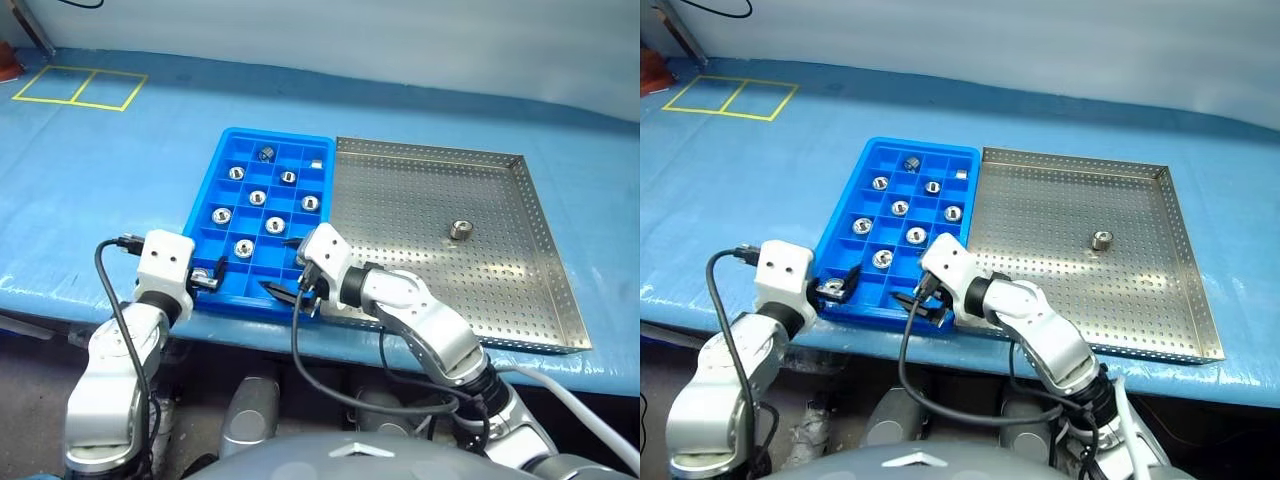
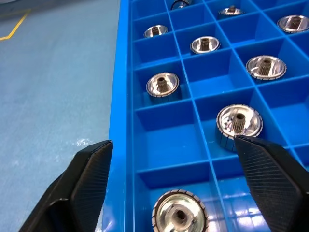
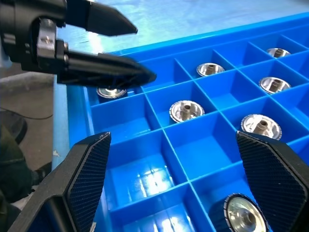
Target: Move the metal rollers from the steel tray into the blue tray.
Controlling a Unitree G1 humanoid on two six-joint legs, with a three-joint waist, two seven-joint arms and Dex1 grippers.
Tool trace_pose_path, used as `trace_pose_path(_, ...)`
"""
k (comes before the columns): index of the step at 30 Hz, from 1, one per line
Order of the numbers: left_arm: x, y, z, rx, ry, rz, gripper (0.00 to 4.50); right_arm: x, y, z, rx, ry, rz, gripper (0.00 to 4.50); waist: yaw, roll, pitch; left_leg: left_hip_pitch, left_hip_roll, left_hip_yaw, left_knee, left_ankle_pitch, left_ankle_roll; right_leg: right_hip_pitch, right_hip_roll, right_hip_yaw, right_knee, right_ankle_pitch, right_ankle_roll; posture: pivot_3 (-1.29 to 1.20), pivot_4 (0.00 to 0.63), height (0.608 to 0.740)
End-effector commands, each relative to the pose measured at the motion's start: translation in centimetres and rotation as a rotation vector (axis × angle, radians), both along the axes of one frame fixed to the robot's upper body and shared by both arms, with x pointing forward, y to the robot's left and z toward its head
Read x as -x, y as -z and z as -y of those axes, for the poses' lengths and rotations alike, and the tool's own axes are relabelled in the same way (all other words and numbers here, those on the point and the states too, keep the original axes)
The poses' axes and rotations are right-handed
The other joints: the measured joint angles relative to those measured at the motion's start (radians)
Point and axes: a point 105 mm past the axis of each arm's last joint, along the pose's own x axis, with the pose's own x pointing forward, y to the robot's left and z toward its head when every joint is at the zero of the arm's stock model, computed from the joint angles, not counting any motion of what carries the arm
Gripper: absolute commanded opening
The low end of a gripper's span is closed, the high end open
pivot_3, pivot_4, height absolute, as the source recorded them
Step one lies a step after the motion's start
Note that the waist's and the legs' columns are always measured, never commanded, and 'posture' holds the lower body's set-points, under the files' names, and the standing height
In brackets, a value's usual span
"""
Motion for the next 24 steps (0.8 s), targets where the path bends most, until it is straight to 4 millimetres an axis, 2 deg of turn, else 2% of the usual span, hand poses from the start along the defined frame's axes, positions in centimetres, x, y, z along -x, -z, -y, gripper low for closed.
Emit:
trace_pose_path(1, -1.1, -0.8, 1.5, 0.048, 0.042, 0.086, 4.43, -1.5, -2.4, 1.9, -0.046, 0.118, 0.084, 4.37, -0.001, 0.000, 0.000, 0.000, 0.000, 0.000, 0.000, 0.000, 0.000, 0.000, 0.000, 0.000, 0.000, 0.000, 0.000, 0.20, 0.150, 0.740)
trace_pose_path(4, -2.1, -1.0, 3.6, 0.098, 0.101, 0.148, 4.43, -3.8, -3.1, 5.0, -0.052, 0.308, 0.109, 4.37, -0.004, 0.000, 0.000, -0.001, 0.000, 0.001, 0.000, 0.000, 0.000, -0.001, 0.000, 0.000, 0.000, 0.000, 0.000, 0.17, 0.150, 0.740)
trace_pose_path(6, -2.5, -1.1, 5.0, 0.137, 0.144, 0.183, 4.43, -5.6, -3.2, 7.8, -0.040, 0.471, 0.125, 4.37, -0.005, 0.000, 0.000, -0.001, 0.000, 0.001, 0.000, 0.000, 0.000, -0.001, 0.000, 0.001, 0.000, 0.000, 0.000, 0.14, 0.150, 0.740)
trace_pose_path(12, -2.6, -1.4, 7.9, 0.226, 0.276, 0.277, 4.43, -9.5, -2.3, 15.7, 0.016, 0.915, 0.138, 4.37, -0.031, 0.000, 0.000, -0.001, 0.000, 0.002, 0.000, 0.000, 0.000, -0.001, 0.000, 0.002, 0.000, 0.003, -0.004, 0.09, 0.150, 0.740)
trace_pose_path(18, -2.5, -0.8, 9.0, 0.215, 0.332, 0.309, 4.43, -11.5, -0.4, 20.3, -0.018, 1.171, 0.073, 4.37, -0.062, 0.000, 0.000, -0.001, 0.000, 0.003, -0.002, 0.000, 0.001, -0.002, 0.000, 0.003, 0.000, 0.004, -0.004, 0.09, 0.150, 0.740)
trace_pose_path(24, -2.4, -0.4, 9.0, 0.242, 0.328, 0.309, 4.43, -11.9, 1.9, 22.0, -0.054, 1.272, -0.010, 4.37, -0.075, 0.001, 0.000, -0.001, 0.000, 0.003, -0.001, 0.000, 0.001, -0.001, 0.001, 0.003, 0.000, 0.005, -0.003, 0.10, 0.150, 0.740)
